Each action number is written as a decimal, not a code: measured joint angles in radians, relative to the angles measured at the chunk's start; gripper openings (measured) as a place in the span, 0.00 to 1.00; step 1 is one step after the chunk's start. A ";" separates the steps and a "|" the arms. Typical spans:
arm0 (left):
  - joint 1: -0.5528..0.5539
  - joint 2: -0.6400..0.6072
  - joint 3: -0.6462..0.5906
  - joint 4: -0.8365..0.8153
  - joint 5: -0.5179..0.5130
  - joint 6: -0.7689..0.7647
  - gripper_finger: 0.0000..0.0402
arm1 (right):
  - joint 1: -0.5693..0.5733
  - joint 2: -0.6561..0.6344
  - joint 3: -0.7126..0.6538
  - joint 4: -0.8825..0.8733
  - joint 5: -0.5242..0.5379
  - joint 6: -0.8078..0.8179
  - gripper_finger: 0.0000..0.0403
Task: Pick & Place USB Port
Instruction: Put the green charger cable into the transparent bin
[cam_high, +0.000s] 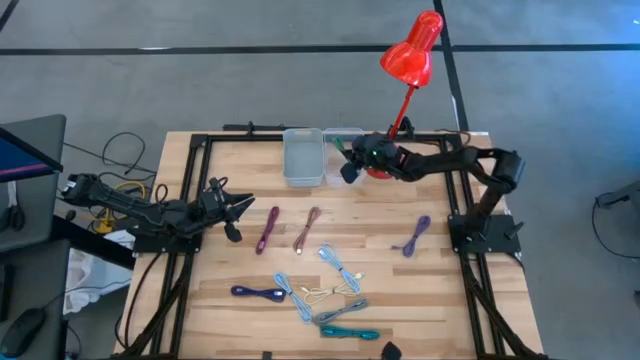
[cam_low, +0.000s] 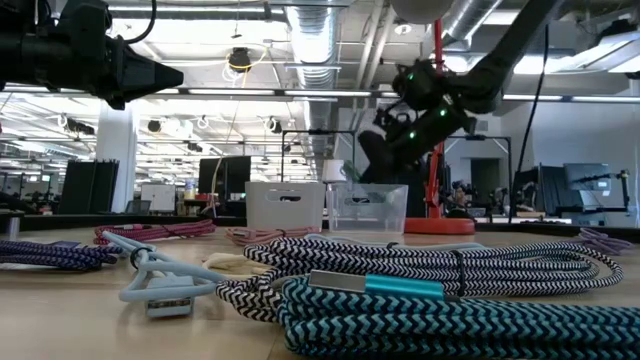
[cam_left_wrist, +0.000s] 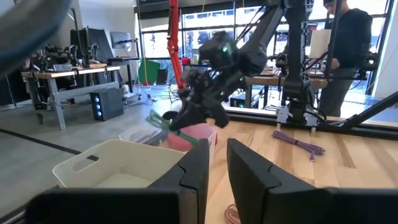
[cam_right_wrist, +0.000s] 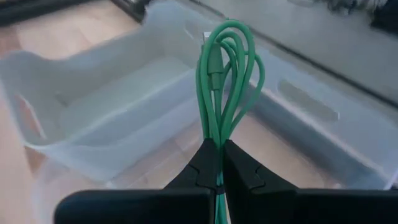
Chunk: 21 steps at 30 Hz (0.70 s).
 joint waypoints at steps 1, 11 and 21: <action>0.000 0.000 0.000 0.000 0.000 0.000 0.15 | -0.008 0.011 0.004 0.000 -0.003 0.010 0.00; 0.000 0.000 0.000 0.000 0.000 0.000 0.15 | -0.030 0.097 0.059 -0.016 -0.059 0.022 0.00; 0.000 0.000 0.000 0.000 0.000 0.000 0.15 | -0.030 0.098 0.067 -0.029 -0.061 0.022 0.18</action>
